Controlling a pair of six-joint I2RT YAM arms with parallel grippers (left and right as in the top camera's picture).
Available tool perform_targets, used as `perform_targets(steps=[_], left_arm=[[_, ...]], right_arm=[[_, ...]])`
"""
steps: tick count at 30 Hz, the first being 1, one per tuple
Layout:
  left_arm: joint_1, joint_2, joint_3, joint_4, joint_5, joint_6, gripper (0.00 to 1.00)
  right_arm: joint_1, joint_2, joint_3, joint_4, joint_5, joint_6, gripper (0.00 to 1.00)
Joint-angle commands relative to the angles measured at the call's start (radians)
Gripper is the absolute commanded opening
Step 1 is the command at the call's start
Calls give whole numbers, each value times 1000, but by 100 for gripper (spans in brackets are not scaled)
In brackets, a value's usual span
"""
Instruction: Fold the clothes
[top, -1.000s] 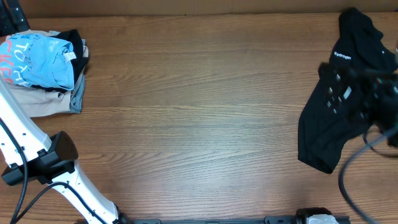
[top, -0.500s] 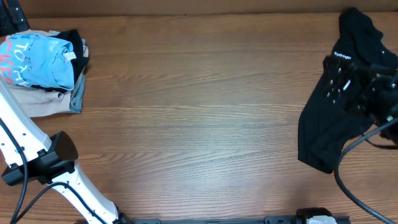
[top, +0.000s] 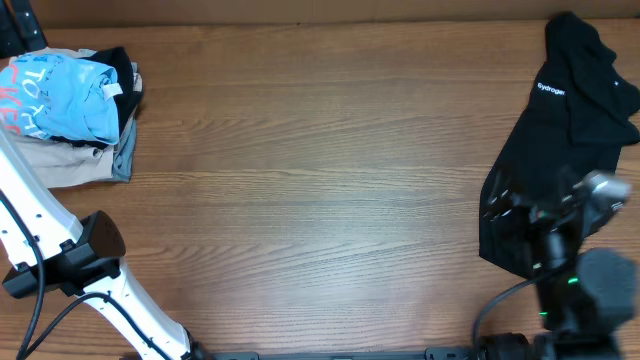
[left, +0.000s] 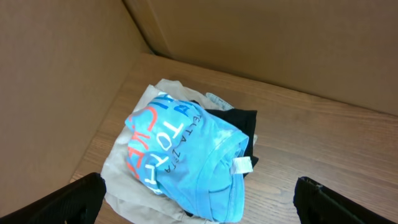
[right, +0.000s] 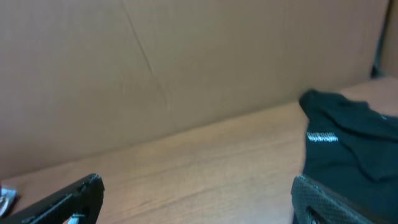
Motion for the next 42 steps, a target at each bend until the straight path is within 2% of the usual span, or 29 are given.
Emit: perform_targets(steps=[1,6,11,15,18,42], left_arm=[[1,1,3,4,0,-24,100],[1,1,3,4,0,-24,100],[1,1,3,4,0,-24,100],[1,1,3,4,0,-24,100],[1,1,3,4,0,-24,100],[1,1,3,4,0,-24,100]], right_arm=[[2,-155,-277,186,-7,2,100],[2,-297,-527,451,-18,2,100],[2,-398,-653,553,-17,6,100],[1,-427,-650,454,-10,2,100],[1,-427,-650,313,-41,1,100],[1,-426,-650,324,-51,2,100]])
